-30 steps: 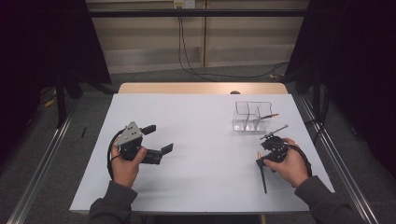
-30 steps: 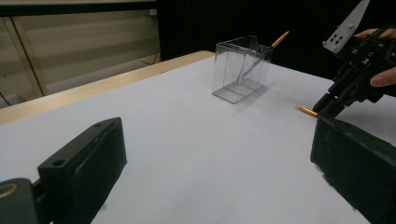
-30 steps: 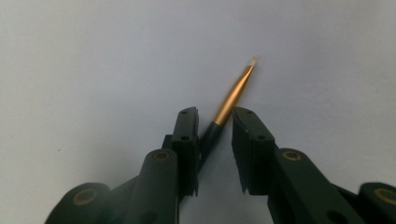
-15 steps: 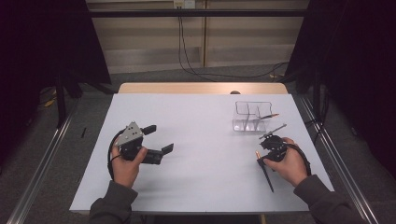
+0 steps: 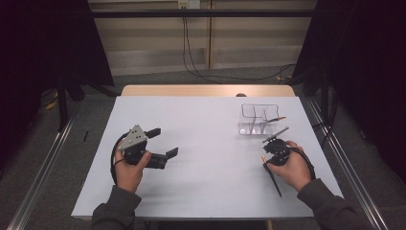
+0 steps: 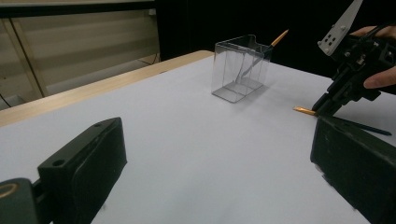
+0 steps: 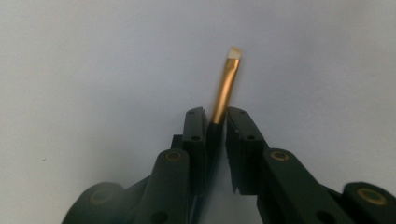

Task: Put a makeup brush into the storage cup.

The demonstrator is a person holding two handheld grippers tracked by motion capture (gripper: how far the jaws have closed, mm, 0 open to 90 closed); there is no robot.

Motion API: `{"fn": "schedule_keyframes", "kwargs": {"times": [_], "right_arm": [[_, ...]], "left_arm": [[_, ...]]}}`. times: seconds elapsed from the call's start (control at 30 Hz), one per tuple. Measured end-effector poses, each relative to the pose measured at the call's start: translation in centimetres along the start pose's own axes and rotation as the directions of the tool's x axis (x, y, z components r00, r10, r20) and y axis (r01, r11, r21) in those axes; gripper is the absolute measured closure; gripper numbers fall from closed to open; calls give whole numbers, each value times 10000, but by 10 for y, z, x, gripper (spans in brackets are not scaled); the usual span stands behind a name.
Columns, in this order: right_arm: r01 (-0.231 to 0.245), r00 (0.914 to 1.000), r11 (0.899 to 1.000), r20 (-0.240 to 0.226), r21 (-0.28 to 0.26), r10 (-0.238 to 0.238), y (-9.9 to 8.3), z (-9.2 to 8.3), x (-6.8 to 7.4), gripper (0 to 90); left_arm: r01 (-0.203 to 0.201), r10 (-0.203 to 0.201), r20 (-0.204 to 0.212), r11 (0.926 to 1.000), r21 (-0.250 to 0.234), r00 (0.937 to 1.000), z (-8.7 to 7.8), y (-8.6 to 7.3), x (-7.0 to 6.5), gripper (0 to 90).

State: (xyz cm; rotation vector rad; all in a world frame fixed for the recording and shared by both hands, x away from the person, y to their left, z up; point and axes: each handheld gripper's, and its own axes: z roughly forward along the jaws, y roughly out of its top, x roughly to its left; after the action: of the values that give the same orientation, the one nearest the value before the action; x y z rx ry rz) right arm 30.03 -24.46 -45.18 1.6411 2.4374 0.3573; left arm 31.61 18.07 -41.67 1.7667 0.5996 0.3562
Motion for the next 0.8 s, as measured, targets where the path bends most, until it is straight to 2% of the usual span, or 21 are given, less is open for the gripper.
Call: {"fn": "schedule_keyframes", "kwargs": {"times": [0.03, 0.13, 0.17, 0.3, 0.33, 0.4, 0.53, 0.73, 0.8], "right_arm": [[-62, 10000, 10000, 39, 30, 62, 0, 0, 1, 822], [80, 10000, 9999, 48, 131, -81, 2, 1, 2, 842], [-58, 9999, 9996, 117, 285, 55, 4, 1, 3, 844], [-17, 10000, 9990, 60, 437, 14, 6, 1, 2, 846], [-186, 9998, 9988, 35, 464, 185, 6, 1, 2, 846], [-129, 9999, 9992, -85, 386, 133, 6, 1, 0, 846], [-304, 9991, 9990, -278, 318, 312, 4, 1, -3, 845], [74, 9992, 9998, -383, 173, -67, 3, 1, -4, 846], [53, 9989, 9999, -462, 94, -49, 1, 1, -5, 848]], "left_arm": [[-37, 38, -142, 10000, 79, 9999, 0, 0, -1, 32], [-49, 51, -148, 10000, 79, 9999, 0, 1, -1, 32], [-98, 100, -145, 9999, 123, 9998, 0, 0, -1, 32], [-113, 116, -201, 9998, 161, 9997, 0, 0, -1, 32], [-100, 101, -124, 9999, 114, 9999, 0, 0, -1, 32], [-103, 105, -156, 9999, 127, 9998, -1, 0, -1, 32], [-139, 141, -151, 9998, 159, 9998, -1, 0, 0, 32], [-95, 97, -164, 9999, 118, 9998, -1, 0, 0, 32], [-72, 74, -188, 9999, 113, 9998, 0, 0, -1, 32]]}}
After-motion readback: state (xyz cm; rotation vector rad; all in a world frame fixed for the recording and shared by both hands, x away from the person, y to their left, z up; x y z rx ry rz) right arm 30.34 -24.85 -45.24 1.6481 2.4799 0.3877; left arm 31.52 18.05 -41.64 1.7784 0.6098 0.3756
